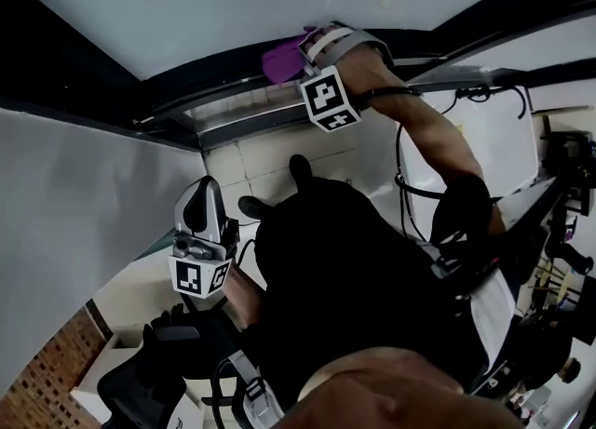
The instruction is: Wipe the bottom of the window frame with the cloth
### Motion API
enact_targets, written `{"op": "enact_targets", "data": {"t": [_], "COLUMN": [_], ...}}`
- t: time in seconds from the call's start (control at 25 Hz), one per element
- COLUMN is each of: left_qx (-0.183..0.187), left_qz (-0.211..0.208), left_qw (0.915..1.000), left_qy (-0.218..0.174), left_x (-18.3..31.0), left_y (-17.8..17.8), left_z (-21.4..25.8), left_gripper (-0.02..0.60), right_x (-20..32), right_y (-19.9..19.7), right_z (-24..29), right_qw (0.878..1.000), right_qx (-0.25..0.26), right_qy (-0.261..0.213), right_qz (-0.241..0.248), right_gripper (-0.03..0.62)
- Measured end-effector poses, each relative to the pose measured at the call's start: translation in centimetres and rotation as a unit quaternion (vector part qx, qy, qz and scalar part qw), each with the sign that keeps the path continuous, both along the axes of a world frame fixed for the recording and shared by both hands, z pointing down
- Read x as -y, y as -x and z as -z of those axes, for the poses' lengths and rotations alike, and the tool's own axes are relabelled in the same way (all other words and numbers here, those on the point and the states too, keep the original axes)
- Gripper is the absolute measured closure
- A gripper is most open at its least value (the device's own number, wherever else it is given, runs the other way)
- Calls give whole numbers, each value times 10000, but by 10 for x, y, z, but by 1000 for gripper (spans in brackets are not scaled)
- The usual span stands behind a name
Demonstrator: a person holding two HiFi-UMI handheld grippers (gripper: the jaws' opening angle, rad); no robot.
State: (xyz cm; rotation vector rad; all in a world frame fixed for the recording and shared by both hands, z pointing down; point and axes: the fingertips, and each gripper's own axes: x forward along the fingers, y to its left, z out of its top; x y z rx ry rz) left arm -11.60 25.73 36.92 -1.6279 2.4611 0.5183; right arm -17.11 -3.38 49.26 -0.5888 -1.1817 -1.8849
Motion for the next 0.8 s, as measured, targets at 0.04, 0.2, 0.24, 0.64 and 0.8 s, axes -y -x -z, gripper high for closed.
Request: {"op": "enact_targets", "data": {"t": [0.04,0.2,0.24,0.64,0.8], "left_qx": [2,42,50,-38,94], "left_qz": [-30,-295,-372,-583,-657], "left_qw": [10000,9995,9992,9974,9957], "left_qy": [13,73,96,424,646], "left_x": [2,20,26,58,75], "left_y": [1,2,1,-2,0], "left_z": [0,3,3,1,13], "left_gripper": [581,581,581,581,581], "right_x": [-7,-35,-45,-33,6], "right_y": [-12,-79,-103,-109,-68], "right_z": [4,12,8,-64,-20], "right_qw": [9999,9983,9950,903,1595], "right_qx": [-42,-457,-767,123,2327], "right_qy": [-41,236,585,9172,9105], "right_qz": [101,281,249,-3878,-3022], "right_gripper": [534,533,533,532,531]}}
